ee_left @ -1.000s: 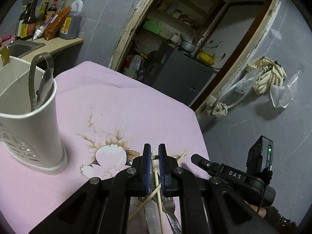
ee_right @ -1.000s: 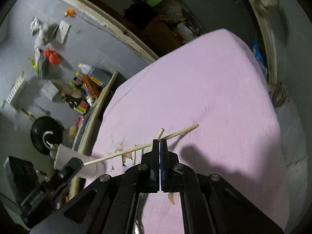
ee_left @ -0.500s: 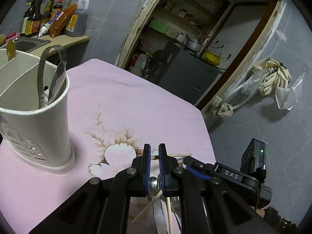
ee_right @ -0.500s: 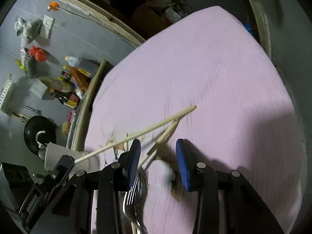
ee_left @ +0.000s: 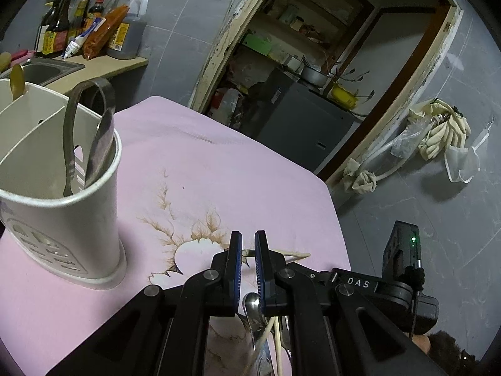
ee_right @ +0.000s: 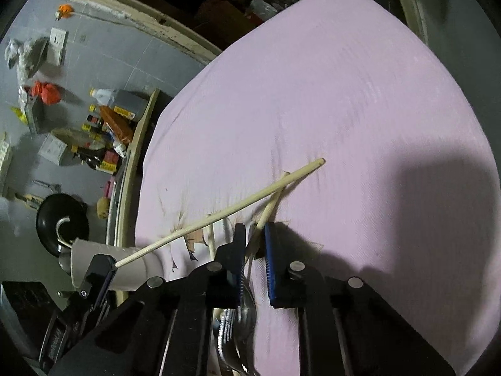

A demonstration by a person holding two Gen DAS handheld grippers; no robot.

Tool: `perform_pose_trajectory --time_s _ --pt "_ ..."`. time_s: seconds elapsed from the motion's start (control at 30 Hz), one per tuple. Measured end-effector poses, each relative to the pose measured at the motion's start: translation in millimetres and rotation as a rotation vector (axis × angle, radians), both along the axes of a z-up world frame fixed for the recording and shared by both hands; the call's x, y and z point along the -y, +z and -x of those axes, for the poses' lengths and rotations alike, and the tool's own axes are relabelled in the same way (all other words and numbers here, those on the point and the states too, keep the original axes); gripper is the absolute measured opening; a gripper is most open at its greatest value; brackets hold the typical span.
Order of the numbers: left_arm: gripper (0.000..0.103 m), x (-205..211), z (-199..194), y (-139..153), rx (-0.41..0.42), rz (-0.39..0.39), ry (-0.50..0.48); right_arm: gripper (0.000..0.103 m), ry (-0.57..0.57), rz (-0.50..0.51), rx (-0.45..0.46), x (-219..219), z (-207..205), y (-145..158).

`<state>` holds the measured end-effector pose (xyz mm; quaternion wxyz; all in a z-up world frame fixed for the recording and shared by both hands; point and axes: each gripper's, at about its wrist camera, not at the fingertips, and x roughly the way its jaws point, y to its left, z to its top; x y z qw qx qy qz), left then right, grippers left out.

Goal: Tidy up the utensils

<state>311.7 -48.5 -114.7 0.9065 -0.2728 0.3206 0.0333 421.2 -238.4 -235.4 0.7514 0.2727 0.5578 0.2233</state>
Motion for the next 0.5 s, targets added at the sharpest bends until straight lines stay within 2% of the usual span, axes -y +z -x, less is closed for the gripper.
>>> perform_pose_trajectory --time_s 0.1,0.23,0.5 --pt "0.008 -0.5 -0.1 4.8 0.008 -0.006 -0.007 0.005 -0.038 -0.041 -0.024 5.2 7.6 -4.6" --pt "0.008 -1.8 3.2 17.1 0.028 -0.035 -0.025 0.004 -0.086 -0.066 -0.001 13.9 26.0 4.8" --pt "0.008 -8.7 15.9 52.6 0.080 -0.063 -0.091 0.004 -0.133 -0.057 0.130 30.6 76.3 49.8"
